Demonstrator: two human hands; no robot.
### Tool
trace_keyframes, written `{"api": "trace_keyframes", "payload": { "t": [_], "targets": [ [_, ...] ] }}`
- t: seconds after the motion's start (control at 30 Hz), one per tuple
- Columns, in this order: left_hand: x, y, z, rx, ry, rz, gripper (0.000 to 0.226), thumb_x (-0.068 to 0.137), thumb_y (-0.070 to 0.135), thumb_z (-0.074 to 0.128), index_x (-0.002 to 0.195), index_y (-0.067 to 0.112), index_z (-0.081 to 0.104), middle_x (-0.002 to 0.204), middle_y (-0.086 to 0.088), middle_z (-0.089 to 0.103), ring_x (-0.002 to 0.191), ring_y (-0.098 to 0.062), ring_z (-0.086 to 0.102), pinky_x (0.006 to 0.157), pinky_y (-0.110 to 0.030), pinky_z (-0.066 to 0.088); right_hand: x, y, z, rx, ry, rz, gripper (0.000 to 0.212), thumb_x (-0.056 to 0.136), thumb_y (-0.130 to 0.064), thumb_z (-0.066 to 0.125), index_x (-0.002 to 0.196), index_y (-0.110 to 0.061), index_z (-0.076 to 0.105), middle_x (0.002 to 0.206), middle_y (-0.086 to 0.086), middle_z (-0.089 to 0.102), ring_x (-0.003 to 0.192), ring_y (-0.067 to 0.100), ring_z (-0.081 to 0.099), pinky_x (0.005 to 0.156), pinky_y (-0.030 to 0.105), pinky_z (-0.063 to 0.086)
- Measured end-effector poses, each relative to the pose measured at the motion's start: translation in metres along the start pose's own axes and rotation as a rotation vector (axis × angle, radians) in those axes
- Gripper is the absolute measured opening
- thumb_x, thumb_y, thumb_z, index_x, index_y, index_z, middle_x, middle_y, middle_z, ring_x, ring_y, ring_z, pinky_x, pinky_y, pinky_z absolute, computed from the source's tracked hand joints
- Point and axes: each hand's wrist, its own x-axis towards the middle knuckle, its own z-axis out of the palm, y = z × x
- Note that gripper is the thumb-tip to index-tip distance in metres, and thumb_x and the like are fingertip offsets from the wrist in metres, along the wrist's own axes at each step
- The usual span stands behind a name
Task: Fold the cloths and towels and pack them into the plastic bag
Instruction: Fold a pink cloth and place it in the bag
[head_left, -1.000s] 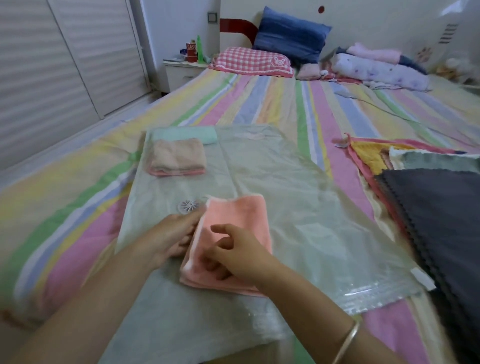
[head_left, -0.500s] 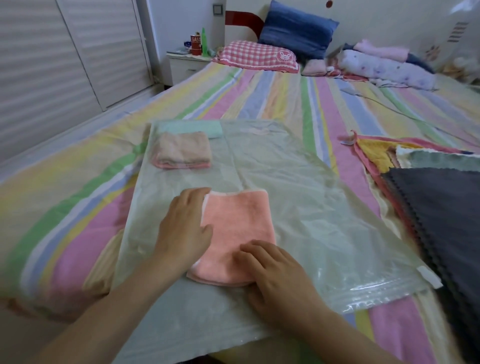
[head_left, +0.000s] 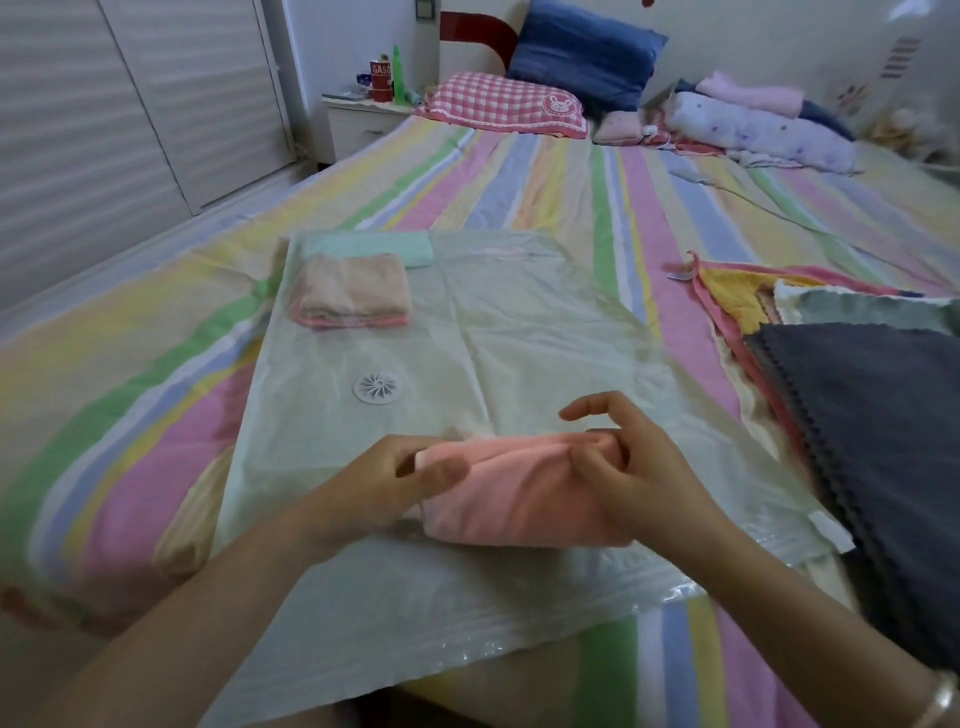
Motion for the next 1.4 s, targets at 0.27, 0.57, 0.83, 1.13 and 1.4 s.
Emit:
{"api": "trace_keyframes", "payload": {
  "t": [0.27,0.57,0.83,1.13,1.4],
  "targets": [
    [0.031,-0.023,0.025,0.383,0.365,-0.026,0.025,0.087,0.04,0.065,0.096,0.017,0.068,0.073,0.004,0.066,0.06,-0.002,0.053,0.062,-0.024,0.043,0.004,0.03,0.011,0.101,0.063,0.239,0.025,0.093,-0.039,0.056,0.117,-0.033,0.053,0.084,-0.003,0.056,0.078,0.008,0.055,0.062,0.024,0.039],
    [0.052,-0.016,0.042,0.742,0.564,-0.196,0.034,0.084,0.048,0.063,0.096,0.019,0.052,0.095,0.001,0.065,0.092,-0.026,0.062,0.077,-0.038,0.05,0.002,0.048,0.022,-0.033,0.122,0.309,0.037,0.09,-0.035,0.062,0.123,-0.026,0.049,0.103,-0.003,0.053,0.097,0.017,0.054,0.079,0.028,0.04],
    [0.075,-0.001,0.022,0.825,0.187,-0.217,0.054,0.075,0.056,0.071,0.113,0.019,0.062,0.113,0.004,0.064,0.105,-0.017,0.058,0.088,-0.031,0.045,0.011,0.036,0.017,-0.131,0.037,0.353,0.032,0.094,-0.032,0.055,0.123,-0.02,0.049,0.108,0.006,0.061,0.093,0.022,0.055,0.076,0.03,0.041],
    [0.071,0.024,0.026,0.586,-0.142,-0.185,0.021,0.078,0.032,0.076,0.094,0.021,0.066,0.086,0.008,0.06,0.076,-0.008,0.054,0.065,-0.022,0.042,-0.008,0.016,0.0,-0.728,-0.045,-0.066,0.056,0.087,-0.046,0.052,0.139,-0.029,0.04,0.137,-0.005,0.046,0.125,0.02,0.043,0.095,0.033,0.038],
    [0.071,0.029,0.045,0.713,0.017,-0.085,0.031,0.072,0.032,0.079,0.096,0.024,0.06,0.089,0.012,0.06,0.084,-0.01,0.057,0.066,-0.018,0.041,0.005,-0.001,0.0,-0.921,-0.439,-0.056,0.049,0.08,-0.057,0.059,0.109,-0.017,0.055,0.104,0.003,0.061,0.094,0.024,0.058,0.076,0.034,0.047]
  ]
}}
